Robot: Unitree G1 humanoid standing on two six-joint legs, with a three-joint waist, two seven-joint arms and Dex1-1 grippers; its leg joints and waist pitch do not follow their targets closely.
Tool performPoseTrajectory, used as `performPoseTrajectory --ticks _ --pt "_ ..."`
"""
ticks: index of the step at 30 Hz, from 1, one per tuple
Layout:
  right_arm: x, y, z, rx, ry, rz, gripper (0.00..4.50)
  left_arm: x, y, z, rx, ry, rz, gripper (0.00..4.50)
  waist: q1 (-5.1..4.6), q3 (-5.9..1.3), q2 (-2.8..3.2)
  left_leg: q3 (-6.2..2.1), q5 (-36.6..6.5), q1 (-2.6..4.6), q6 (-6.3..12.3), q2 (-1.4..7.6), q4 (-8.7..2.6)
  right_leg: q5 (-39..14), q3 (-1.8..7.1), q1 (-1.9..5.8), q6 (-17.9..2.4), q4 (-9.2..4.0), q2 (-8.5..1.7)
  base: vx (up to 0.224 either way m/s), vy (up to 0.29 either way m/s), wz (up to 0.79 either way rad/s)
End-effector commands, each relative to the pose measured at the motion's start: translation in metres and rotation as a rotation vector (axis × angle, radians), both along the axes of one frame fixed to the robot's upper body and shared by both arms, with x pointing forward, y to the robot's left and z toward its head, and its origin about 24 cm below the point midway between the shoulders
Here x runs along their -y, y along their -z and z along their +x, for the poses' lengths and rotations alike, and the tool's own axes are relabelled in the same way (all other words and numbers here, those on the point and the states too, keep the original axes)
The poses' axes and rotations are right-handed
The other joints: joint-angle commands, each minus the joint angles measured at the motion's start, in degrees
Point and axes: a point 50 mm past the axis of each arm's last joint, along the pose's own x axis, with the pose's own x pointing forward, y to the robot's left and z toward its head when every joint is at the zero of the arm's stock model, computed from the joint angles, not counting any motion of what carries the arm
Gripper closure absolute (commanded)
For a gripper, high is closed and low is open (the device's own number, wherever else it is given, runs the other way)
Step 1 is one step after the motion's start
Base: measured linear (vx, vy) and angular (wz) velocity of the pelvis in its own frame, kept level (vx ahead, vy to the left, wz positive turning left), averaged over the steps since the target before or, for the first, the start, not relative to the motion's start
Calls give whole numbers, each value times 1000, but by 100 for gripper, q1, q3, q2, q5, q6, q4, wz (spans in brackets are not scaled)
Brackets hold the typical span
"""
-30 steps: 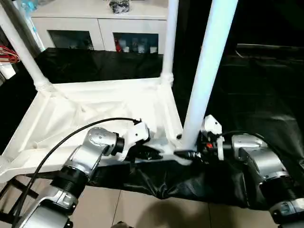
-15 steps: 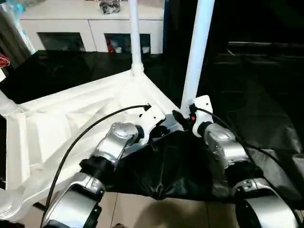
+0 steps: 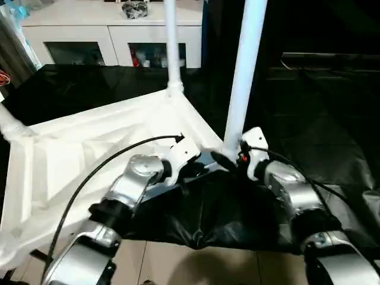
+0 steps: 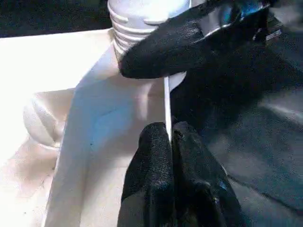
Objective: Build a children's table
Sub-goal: Rotate leg to tighten
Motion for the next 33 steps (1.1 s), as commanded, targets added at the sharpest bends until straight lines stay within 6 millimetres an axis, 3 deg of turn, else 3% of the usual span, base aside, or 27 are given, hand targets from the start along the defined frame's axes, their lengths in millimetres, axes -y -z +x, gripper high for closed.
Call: performPoseTrajectory --ticks 1,7,11,17,22,25,28,32,33 --pt "-18 3 -10 -29 -167 16 71 14 -16 -3 60 110 -69 450 34 -443 -63 -23 -1289 53 559 181 -373 -1336 242 376 -1318 -401 -299 0 0 0" --pt "-7 -2 -26 -71 -337 22 71 2 -16 -9 32 184 -62 450 67 -431 -66 -31 -1382 60 497 198 -392 -1546 249 360 -1275 -410 -305 0 0 0" --pt "0 -3 -40 -112 -476 -12 71 -6 -18 -17 -8 267 -71 450 145 -439 -82 -26 -1241 61 536 213 -390 -1426 260 347 -1267 -395 -304 0 0 0" --pt "1 -4 -44 -126 -517 -27 117 -14 -15 -20 -50 303 -20 450 158 -424 -80 -30 -1369 72 416 202 -404 -1729 263 332 -1185 -427 -314 0 0 0" --pt "-3 -2 -47 -135 -525 -25 162 -14 -16 -20 -44 295 -25 450 165 -432 -75 -34 -1335 76 392 207 -405 -1665 267 328 -1183 -418 -315 0 0 0" --pt "-7 1 -43 -129 -455 3 170 -10 -17 -14 -18 225 -41 450 160 -425 -75 -31 -1330 74 387 203 -406 -1649 265 325 -1193 -420 -315 0 0 0" --pt "-10 3 -37 -109 -377 7 173 -7 -18 -7 5 143 -46 450 134 -412 -81 -36 -1460 85 296 187 -414 -1951 258 323 -1097 -462 -322 0 0 0" --pt "-19 14 -7 -72 32 -38 173 7 -22 11 68 -47 -58 450 58 -414 -92 -55 -1518 96 125 146 -420 -2334 234 317 -923 -503 -324 0 0 0" --pt "-19 14 -7 -72 32 -38 174 7 -22 11 68 -47 -58 450 40 -408 -87 -57 -1494 92 106 150 -422 -2325 243 304 -931 -502 -330 0 0 0"
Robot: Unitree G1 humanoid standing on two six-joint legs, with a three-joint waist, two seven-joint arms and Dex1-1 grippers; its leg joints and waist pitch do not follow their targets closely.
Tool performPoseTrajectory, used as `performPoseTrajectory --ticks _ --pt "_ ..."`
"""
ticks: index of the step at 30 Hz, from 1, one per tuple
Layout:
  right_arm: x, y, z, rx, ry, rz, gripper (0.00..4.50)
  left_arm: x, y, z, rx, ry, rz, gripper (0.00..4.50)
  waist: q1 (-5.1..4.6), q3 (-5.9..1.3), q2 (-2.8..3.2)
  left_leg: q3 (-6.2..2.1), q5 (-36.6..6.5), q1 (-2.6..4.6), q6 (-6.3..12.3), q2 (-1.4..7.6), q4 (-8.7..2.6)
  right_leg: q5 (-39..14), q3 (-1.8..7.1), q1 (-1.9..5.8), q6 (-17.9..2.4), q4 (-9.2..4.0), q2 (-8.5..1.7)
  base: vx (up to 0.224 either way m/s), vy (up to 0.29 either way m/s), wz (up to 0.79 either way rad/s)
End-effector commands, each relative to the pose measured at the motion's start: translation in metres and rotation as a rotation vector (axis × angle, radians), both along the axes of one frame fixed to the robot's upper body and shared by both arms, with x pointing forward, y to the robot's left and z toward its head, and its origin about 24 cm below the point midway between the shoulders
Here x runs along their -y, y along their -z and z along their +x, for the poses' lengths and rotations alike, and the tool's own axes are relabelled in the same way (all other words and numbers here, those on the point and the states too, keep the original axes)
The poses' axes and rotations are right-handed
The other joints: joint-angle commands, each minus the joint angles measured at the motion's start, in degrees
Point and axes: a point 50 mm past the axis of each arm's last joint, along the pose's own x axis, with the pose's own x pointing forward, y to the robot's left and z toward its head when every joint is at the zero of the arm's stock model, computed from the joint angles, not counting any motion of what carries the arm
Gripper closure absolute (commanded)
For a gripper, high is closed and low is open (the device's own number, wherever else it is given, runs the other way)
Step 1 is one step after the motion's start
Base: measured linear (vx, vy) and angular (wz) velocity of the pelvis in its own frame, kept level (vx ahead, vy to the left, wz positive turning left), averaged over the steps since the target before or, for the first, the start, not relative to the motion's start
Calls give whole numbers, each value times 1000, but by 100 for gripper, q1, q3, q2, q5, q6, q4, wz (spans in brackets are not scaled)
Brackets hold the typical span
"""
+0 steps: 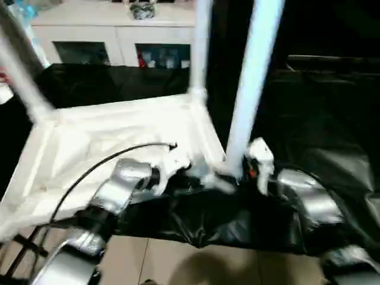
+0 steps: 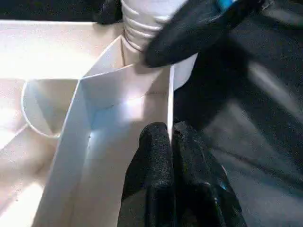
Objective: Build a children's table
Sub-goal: Rotate leg to tighten
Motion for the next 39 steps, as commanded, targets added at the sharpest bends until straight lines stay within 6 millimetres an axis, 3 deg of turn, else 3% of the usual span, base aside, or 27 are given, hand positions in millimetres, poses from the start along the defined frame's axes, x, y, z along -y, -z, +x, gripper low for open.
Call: performPoseTrajectory --ticks 1,4,7,8,11,16,20,24,30,36,39 --pt "-17 15 3 -36 93 -40 174 17 -25 17 118 -91 -59 450 -18 -396 -81 -47 -1535 83 111 138 -428 -2346 233 290 -951 -518 -314 0 0 0" --pt "-23 17 12 -50 262 -31 174 26 -28 25 145 -187 -68 450 -58 -420 -61 -56 -1472 78 138 143 -416 -2210 232 300 -962 -512 -319 0 0 0" --pt "-36 16 16 -39 301 -6 174 36 -30 27 177 -209 -69 450 -37 -457 -52 -48 -1257 51 247 146 -398 -1603 239 328 -1101 -445 -311 0 0 0" --pt "-39 15 17 -33 300 -2 139 39 -30 27 182 -203 -68 450 -34 -463 -56 -43 -1176 49 299 147 -389 -1391 242 331 -1174 -425 -310 0 0 0" --pt "-45 14 16 -45 263 40 102 44 -29 23 179 -162 -86 450 -17 -485 -53 -30 -924 32 482 146 -369 -888 244 361 -1346 -363 -309 0 0 0" --pt "-41 10 16 1 198 31 59 41 -26 18 167 -98 -92 450 -26 -451 -59 -28 -1188 41 496 150 -387 -1281 230 366 -1317 -418 -318 0 0 0" --pt "-32 6 10 36 47 26 59 34 -24 11 152 -18 -90 450 -28 -450 -57 -35 -1273 39 468 159 -393 -1369 235 376 -1273 -423 -318 0 0 0" --pt "-21 4 -2 38 -128 19 59 25 -22 4 132 73 -87 450 -9 -453 -66 -25 -1168 29 612 178 -379 -1164 236 382 -1363 -392 -315 0 0 0" --pt "-6 1 -16 11 -312 14 59 13 -20 -6 91 177 -88 450 8 -423 -72 -20 -1400 57 560 207 -402 -1559 245 335 -1313 -428 -308 0 0 0" --pt "6 -1 -32 -47 -486 -13 59 1 -22 -12 56 249 -89 450 106 -434 -86 -19 -1290 51 566 212 -400 -1569 258 336 -1256 -413 -311 0 0 0" --pt "9 0 -37 -68 -539 -47 92 -4 -22 -14 44 272 -82 450 117 -429 -82 -18 -1282 50 535 210 -401 -1595 256 326 -1253 -413 -312 0 0 0"
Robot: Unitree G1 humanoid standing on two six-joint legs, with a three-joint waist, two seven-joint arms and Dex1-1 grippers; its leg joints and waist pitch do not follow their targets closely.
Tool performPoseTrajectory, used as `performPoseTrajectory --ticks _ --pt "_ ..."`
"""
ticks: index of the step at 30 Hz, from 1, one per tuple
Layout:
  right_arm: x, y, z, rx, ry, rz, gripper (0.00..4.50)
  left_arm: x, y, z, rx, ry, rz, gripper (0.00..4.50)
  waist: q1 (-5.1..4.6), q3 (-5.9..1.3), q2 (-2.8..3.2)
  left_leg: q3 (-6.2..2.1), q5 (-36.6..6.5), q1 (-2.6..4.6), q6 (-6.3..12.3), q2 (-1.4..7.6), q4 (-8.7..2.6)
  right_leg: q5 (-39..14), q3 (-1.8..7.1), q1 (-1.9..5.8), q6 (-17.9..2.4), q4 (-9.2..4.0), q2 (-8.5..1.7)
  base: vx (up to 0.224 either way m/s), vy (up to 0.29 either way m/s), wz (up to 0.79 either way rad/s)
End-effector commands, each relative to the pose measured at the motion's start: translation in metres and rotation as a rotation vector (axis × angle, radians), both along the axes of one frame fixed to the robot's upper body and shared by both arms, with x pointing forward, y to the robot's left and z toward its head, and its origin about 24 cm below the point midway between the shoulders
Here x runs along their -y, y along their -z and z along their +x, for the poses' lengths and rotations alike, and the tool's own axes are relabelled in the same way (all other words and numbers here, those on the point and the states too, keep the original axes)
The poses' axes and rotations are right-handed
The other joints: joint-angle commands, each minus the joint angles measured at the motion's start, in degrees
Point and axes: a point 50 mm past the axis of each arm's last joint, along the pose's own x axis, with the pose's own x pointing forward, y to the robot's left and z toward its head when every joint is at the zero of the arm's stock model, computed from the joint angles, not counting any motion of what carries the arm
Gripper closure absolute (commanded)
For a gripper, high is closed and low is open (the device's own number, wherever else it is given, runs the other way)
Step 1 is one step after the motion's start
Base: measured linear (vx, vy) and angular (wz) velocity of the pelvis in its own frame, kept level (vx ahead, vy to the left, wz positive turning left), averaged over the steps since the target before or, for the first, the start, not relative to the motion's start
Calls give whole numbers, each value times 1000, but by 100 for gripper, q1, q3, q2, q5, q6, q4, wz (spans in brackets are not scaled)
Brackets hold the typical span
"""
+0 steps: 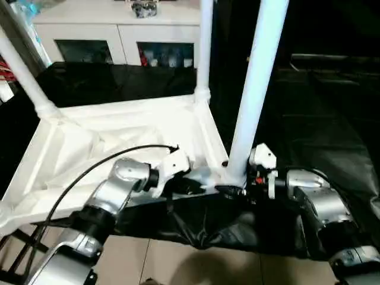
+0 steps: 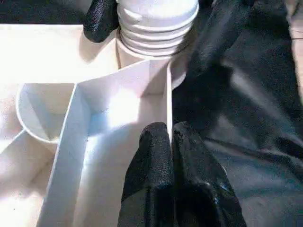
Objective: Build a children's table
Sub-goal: Rotate leg to tighten
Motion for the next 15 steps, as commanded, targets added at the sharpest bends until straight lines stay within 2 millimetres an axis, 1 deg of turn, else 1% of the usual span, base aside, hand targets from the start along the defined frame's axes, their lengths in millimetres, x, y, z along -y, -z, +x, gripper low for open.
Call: performPoseTrajectory --ticks 1,3,4,5,8,9,10,12,14,15 --pt "-11 8 -10 -46 -101 -19 95 9 -21 4 73 43 -74 450 -4 -420 -91 -21 -1319 77 509 203 -399 -1684 258 322 -1231 -418 -314 0 0 0" --pt "-12 7 -10 -50 -109 -18 116 7 -21 3 67 49 -69 450 3 -417 -90 -25 -1375 85 468 206 -408 -1794 259 315 -1203 -426 -312 0 0 0" --pt "-13 7 -11 -51 -110 -16 116 6 -21 3 65 51 -68 450 -2 -412 -92 -29 -1401 81 447 205 -413 -1827 258 319 -1183 -431 -311 0 0 0" --pt "-14 6 -10 -51 -107 -11 134 6 -21 3 64 52 -69 450 -4 -415 -94 -33 -1390 77 438 206 -417 -1819 259 321 -1169 -427 -311 0 0 0" --pt "-16 6 -11 -56 -107 -6 151 8 -21 3 65 47 -73 450 6 -424 -93 -34 -1308 77 441 212 -412 -1674 263 322 -1198 -410 -313 0 0 0" --pt "-17 7 -11 -58 -103 -4 167 9 -21 4 68 34 -77 450 5 -424 -94 -30 -1298 77 446 208 -408 -1654 263 322 -1204 -411 -312 0 0 0" --pt "-17 7 -11 -58 -103 -4 167 9 -21 4 68 34 -77 450 5 -426 -92 -30 -1279 72 451 205 -407 -1630 261 325 -1214 -407 -313 0 0 0" --pt "-19 11 -6 -58 -19 -5 172 13 -20 8 83 -24 -85 450 0 -419 -105 -30 -1283 73 440 201 -409 -1678 260 323 -1198 -414 -315 0 0 0" --pt "-20 16 2 -49 97 -32 175 15 -19 12 89 -76 -81 450 -34 -404 -100 -37 -1368 77 350 189 -419 -1912 259 312 -1133 -439 -323 0 0 0" --pt "-20 16 2 -49 97 -32 176 15 -19 12 89 -76 -81 450 -34 -404 -100 -37 -1368 77 350 189 -419 -1912 259 312 -1133 -439 -323 0 0 0"
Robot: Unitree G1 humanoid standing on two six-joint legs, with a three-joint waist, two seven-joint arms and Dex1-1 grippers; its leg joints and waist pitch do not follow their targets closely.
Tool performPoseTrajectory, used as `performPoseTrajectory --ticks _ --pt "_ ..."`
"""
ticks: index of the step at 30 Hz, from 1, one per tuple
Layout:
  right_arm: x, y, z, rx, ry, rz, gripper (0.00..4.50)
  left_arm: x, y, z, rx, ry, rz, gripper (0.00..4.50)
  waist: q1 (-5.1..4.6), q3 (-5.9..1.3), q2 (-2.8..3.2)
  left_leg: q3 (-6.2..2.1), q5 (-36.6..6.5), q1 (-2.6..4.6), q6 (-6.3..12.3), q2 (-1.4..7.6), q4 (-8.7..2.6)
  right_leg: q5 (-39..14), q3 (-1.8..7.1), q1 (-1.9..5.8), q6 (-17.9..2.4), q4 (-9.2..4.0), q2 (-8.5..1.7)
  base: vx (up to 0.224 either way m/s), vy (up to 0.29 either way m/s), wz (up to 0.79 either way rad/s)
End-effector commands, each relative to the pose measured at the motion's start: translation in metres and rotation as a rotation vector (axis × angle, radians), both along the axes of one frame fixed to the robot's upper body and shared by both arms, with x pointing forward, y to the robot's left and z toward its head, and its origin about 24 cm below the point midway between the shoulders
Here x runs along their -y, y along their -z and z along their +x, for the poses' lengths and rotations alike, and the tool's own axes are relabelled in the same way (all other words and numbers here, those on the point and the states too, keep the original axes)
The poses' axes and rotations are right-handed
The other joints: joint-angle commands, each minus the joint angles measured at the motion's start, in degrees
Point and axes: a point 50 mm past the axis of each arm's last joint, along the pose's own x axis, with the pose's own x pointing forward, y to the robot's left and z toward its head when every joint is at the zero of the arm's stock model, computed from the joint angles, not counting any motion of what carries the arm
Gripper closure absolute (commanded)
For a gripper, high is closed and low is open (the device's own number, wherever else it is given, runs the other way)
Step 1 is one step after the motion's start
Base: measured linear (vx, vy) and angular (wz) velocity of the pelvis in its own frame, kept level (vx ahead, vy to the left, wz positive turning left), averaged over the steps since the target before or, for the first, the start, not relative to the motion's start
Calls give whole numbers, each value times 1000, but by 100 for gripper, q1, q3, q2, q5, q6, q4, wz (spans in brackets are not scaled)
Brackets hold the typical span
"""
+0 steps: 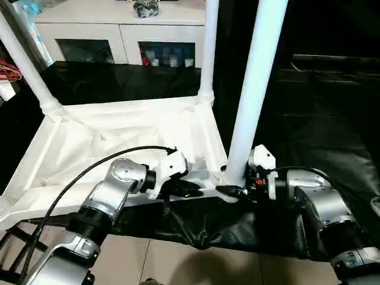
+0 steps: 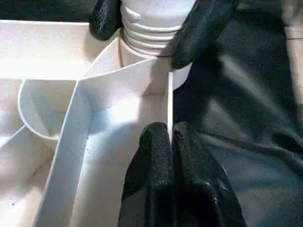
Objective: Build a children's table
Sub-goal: Rotate leg to tighten
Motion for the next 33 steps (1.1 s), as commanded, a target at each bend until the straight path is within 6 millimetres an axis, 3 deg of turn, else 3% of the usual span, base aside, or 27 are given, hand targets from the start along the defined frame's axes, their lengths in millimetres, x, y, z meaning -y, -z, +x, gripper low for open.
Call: performPoseTrajectory --ticks 1,2,5,9,12,13,15,17,20,33 --pt "-15 18 8 8 152 -63 176 20 -18 18 95 -116 -65 450 -43 -398 -94 -41 -1449 64 258 176 -423 -2161 252 303 -1047 -464 -334 0 0 0" --pt "-16 20 14 12 239 -66 176 23 -18 21 101 -161 -66 450 -97 -371 -81 -50 -1630 99 143 156 -438 -2443 228 276 -990 -510 -318 0 0 0" --pt "-23 24 23 -6 391 -48 176 33 -18 29 124 -252 -55 450 -166 -381 -73 -48 -1667 107 158 147 -435 -2452 239 278 -934 -540 -313 0 0 0" --pt "-31 26 28 -12 479 -42 176 42 -19 35 140 -324 -57 450 -167 -406 -75 -49 -1541 89 260 153 -431 -2125 240 302 -997 -514 -309 0 0 0" --pt "-49 24 33 -5 547 -18 176 56 -24 39 163 -376 -80 450 -167 -425 -67 -52 -1451 91 227 150 -427 -1857 238 315 -1105 -481 -305 0 0 0" --pt "-57 22 33 2 536 13 176 62 -26 40 166 -371 -90 450 -157 -432 -70 -40 -1429 85 262 148 -416 -1761 243 313 -1135 -479 -322 0 0 0" --pt "-61 21 33 -6 517 43 107 64 -27 39 170 -361 -95 450 -132 -447 -77 -38 -1282 74 370 154 -407 -1494 246 335 -1192 -446 -324 0 0 0" --pt "-60 21 31 -29 486 70 97 64 -27 37 171 -321 -105 450 -130 -451 -72 -34 -1186 59 460 152 -397 -1280 244 353 -1265 -420 -319 0 0 0" --pt "-57 20 30 -12 459 67 62 63 -26 34 170 -290 -110 450 -137 -435 -74 -32 -1262 57 490 154 -404 -1417 237 356 -1260 -438 -325 0 0 0" --pt "-29 12 10 59 112 60 62 33 -17 14 129 -66 -99 450 -134 -416 -62 -41 -1540 63 480 192 -431 -1705 246 342 -1214 -454 -319 0 0 0"
